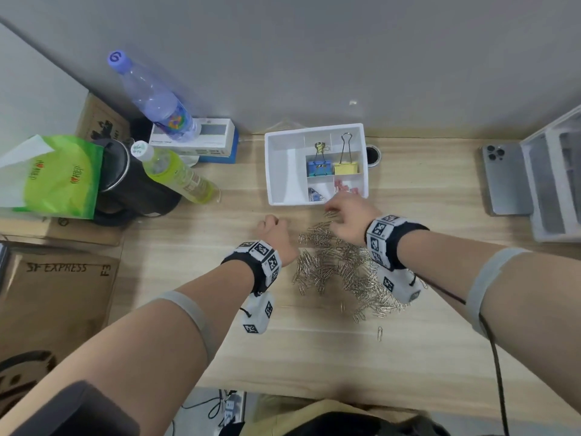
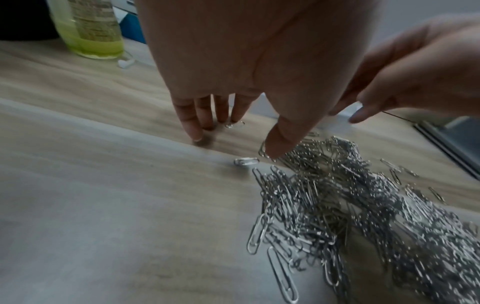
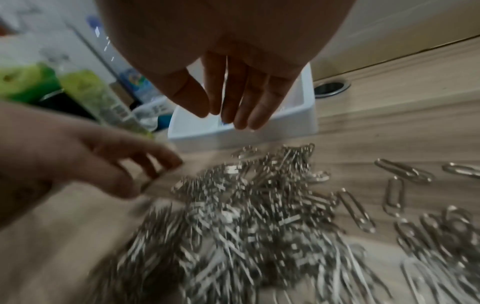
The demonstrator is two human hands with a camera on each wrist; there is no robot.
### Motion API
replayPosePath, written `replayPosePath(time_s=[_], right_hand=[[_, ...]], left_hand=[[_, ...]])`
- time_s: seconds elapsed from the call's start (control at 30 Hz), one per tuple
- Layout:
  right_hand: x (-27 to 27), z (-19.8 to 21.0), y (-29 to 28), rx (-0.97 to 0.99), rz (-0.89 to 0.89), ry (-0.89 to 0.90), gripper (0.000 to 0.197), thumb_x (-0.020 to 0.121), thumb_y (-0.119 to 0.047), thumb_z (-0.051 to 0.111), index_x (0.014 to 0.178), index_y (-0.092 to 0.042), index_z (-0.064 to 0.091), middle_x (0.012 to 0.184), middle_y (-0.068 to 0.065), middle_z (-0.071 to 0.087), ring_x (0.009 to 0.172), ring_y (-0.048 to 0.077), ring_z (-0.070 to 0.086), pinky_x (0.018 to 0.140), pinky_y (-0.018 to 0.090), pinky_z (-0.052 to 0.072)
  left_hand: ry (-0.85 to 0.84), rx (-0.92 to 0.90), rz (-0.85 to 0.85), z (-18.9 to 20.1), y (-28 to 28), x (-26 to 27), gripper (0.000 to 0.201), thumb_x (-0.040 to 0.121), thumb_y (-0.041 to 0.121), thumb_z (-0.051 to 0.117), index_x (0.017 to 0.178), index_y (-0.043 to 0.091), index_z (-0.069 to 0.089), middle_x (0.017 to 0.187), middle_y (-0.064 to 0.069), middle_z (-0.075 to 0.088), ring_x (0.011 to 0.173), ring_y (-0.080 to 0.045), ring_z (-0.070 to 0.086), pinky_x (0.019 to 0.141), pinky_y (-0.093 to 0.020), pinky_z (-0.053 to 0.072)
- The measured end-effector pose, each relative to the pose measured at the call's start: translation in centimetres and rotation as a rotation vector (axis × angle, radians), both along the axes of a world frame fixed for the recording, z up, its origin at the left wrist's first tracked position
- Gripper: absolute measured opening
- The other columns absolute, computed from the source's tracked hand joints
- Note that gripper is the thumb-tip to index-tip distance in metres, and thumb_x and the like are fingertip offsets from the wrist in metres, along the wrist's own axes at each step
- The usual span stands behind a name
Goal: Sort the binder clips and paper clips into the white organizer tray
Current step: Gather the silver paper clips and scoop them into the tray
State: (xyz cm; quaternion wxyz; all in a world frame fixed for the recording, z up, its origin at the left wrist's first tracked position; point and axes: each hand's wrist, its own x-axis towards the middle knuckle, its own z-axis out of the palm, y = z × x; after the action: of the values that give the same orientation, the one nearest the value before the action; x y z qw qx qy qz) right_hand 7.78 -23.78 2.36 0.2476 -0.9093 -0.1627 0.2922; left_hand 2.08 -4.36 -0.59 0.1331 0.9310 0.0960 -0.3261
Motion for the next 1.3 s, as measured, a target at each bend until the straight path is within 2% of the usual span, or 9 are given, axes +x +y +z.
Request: replayPosePath(time_s=[0.17,0.4,0.53,0.6,0.67,0.73,0.9,1.07,1.3], right_hand=[[-1.4,-2.3,0.6,-0.147,0.174,-0.066,0.062,0.079,-0.021,0.057,0.140,-0.015,0.045,0.141,0.005,0.043,0.126,0.025,0.042,0.105,0.044,0.041],[-2.5,-2.8,0.8,-0.182,0.292,-0.040,0.053,0.078,-0.022,0.055,0.131,-0.018,0.054,0.128,0.003,0.048,0.120,0.024,0.040,0.101,0.041,0.040],[-3.1,-2.4,0.2,-0.162,0.381,0.059,0.031,0.076,-0.027,0.058,0.106,-0.022,0.065,0.111,0.000,0.057,0.104,0.023,0.052,0.097,0.039,0.044],[-3.3,-2.4,-0.2,-0.163,0.383,0.137,0.017,0.071,-0.030,0.056,0.085,-0.024,0.064,0.092,0.000,0.064,0.085,0.023,0.061,0.079,0.043,0.056],[-3.2,-2.4,-0.6,-0.163,0.347,0.174,0.014,0.070,-0.030,0.056,0.080,-0.023,0.063,0.082,0.002,0.066,0.076,0.025,0.064,0.068,0.043,0.059],[-2.8,-2.2,-0.9,-0.129,0.240,0.130,0.017,0.074,-0.028,0.056,0.086,-0.021,0.065,0.085,0.001,0.066,0.080,0.024,0.065,0.070,0.039,0.058],[-1.8,-2.6,-2.3,-0.220,-0.029,-0.077,0.045,0.081,-0.027,0.058,0.123,-0.010,0.054,0.122,0.010,0.050,0.117,0.028,0.046,0.096,0.042,0.048],[-2.8,-3.5,-3.3,-0.314,-0.010,-0.062,0.067,0.073,-0.040,0.063,0.132,-0.016,0.044,0.135,0.006,0.039,0.125,0.026,0.036,0.099,0.045,0.042],[-5.4,-3.3,-3.4,-0.165,0.164,-0.004,0.061,0.075,-0.030,0.062,0.134,-0.019,0.049,0.127,0.002,0.045,0.118,0.022,0.040,0.099,0.040,0.044]], left_hand=[[-0.016,-0.136,-0.045,0.1,-1.0,-0.7,0.062,0.078,0.021,0.062,0.137,0.016,0.044,0.131,-0.009,0.037,0.123,-0.028,0.035,0.102,-0.035,0.037],[0.018,-0.240,-0.136,0.3,-2.7,-1.8,0.066,0.071,0.025,0.071,0.132,0.012,0.049,0.122,-0.008,0.039,0.114,-0.023,0.041,0.098,-0.032,0.043],[0.040,-0.310,-0.193,0.7,-3.6,-2.2,0.043,0.069,0.024,0.072,0.109,0.010,0.065,0.114,-0.009,0.052,0.105,-0.023,0.052,0.093,-0.032,0.047],[0.005,-0.338,-0.182,0.9,-3.6,-2.3,0.030,0.068,0.023,0.070,0.096,0.013,0.071,0.102,-0.005,0.058,0.094,-0.023,0.058,0.086,-0.036,0.052],[-0.053,-0.335,-0.115,1.1,-3.4,-2.1,0.021,0.071,0.021,0.066,0.091,0.017,0.070,0.096,0.000,0.055,0.089,-0.022,0.061,0.082,-0.034,0.053],[-0.124,-0.289,-0.044,1.2,-2.9,-1.7,0.022,0.074,0.019,0.065,0.096,0.017,0.068,0.098,-0.001,0.054,0.093,-0.023,0.061,0.082,-0.032,0.052],[-0.075,-0.169,-0.090,1.4,-2.2,-1.0,0.076,0.072,0.027,0.069,0.141,0.010,0.042,0.132,-0.010,0.038,0.124,-0.026,0.038,0.106,-0.034,0.038],[-0.035,-0.116,-0.235,0.8,-4.0,-1.6,0.079,0.066,0.036,0.069,0.138,0.017,0.042,0.129,-0.004,0.038,0.119,-0.022,0.034,0.099,-0.036,0.043],[0.040,-0.194,-0.379,0.6,-5.6,-2.5,0.074,0.068,0.039,0.069,0.135,0.018,0.048,0.126,-0.006,0.043,0.120,-0.024,0.038,0.101,-0.036,0.041]])
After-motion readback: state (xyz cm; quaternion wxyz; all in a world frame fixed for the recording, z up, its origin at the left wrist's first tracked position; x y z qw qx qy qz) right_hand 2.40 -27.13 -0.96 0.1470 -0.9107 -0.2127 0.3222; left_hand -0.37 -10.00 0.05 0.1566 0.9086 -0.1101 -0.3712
